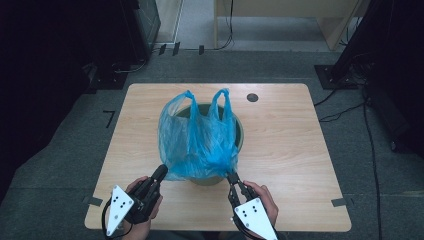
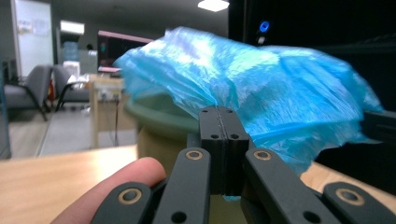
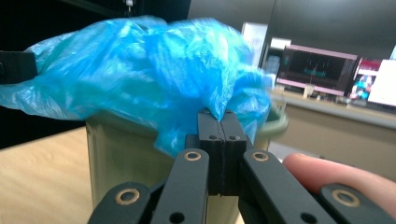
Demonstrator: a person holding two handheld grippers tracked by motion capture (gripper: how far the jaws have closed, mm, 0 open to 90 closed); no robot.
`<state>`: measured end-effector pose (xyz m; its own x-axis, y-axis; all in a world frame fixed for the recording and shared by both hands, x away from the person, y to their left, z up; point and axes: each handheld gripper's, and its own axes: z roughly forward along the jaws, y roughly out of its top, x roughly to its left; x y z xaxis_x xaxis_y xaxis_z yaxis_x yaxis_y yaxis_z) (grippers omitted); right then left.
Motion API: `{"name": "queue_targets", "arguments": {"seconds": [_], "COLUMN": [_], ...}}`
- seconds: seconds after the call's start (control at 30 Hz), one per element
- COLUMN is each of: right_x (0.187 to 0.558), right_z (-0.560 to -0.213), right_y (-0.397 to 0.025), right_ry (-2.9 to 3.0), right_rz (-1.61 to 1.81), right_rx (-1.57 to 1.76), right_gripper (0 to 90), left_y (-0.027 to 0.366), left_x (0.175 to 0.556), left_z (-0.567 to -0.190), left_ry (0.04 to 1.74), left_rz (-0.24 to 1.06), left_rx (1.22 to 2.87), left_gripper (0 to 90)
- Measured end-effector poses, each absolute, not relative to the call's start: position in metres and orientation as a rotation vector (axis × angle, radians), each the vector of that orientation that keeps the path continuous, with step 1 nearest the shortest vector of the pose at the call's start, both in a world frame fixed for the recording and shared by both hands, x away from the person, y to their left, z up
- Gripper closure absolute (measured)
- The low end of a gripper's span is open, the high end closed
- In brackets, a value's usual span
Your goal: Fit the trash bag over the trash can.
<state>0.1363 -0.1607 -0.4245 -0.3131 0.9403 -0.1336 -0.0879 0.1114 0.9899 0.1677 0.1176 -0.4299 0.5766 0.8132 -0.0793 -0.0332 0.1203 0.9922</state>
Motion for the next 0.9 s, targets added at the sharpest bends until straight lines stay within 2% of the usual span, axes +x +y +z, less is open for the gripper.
{"name": "queue_targets", "arguments": {"seconds": [0.23, 0.6, 0.77, 0.83, 0.9], "right_x": [0.146, 0.151, 0.151, 0.151, 0.149], "right_z": [-0.441, -0.436, -0.434, -0.433, -0.432], "right_y": [-0.171, -0.19, -0.196, -0.198, -0.202], "right_ry": [1.472, 1.444, 1.435, 1.431, 1.423], "right_rz": [1.34, 1.384, 1.403, 1.419, 1.437], "right_rx": [0.972, 1.054, 1.055, 1.047, 1.025], "right_gripper": [90.0, 90.0, 87.1, 82.3, 72.2], "left_y": [0.123, 0.128, 0.131, 0.132, 0.134], "left_x": [0.184, 0.191, 0.191, 0.191, 0.192], "left_z": [-0.446, -0.443, -0.439, -0.439, -0.44], "left_ry": [0.859, 0.926, 0.915, 0.915, 0.925], "left_rz": [0.728, 0.744, 0.738, 0.746, 0.746], "left_rx": [1.348, 1.326, 1.307, 1.306, 1.299], "left_gripper": [90.0, 90.0, 90.0, 90.0, 90.0]}}
